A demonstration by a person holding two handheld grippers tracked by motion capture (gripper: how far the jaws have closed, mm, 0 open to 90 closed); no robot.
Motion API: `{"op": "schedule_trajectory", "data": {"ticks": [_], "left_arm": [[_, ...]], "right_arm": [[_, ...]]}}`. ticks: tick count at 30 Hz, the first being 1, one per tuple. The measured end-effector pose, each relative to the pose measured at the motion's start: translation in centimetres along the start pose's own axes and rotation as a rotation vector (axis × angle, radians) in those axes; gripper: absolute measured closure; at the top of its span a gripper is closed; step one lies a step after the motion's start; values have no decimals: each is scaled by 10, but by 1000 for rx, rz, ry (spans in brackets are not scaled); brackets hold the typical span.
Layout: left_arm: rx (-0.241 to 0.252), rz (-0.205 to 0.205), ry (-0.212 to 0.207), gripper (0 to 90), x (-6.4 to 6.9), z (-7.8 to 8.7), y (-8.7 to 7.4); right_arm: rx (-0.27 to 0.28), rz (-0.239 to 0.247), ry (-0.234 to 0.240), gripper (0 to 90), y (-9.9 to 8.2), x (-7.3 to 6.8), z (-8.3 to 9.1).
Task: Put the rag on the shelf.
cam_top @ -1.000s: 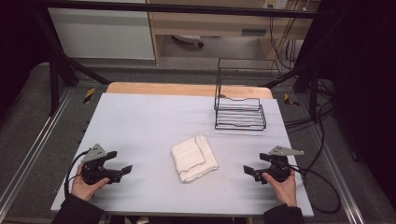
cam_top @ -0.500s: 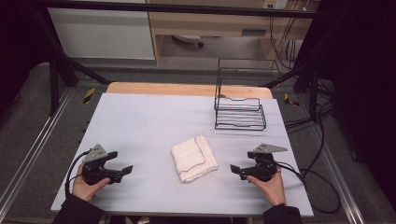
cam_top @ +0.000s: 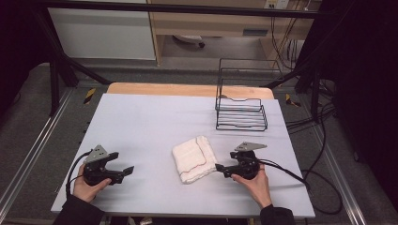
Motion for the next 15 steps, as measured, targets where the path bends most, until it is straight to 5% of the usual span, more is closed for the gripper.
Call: {"op": "schedule_trajectory", "data": {"ticks": [15], "left_arm": [[-6,-10,2,111,1,-1,0]], "right_arm": [[-58,0,-4,464,0,-14,-31]]}}
Point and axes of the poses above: each handheld gripper's, and its own axes: z roughly backward along the jaws, y roughly out of its top, x roughly to its right, the point moved 9 cm from there along -z, roughly forward along the jaws, and after that the axes turned 6 degrees about -z, right-handed, at the moved point
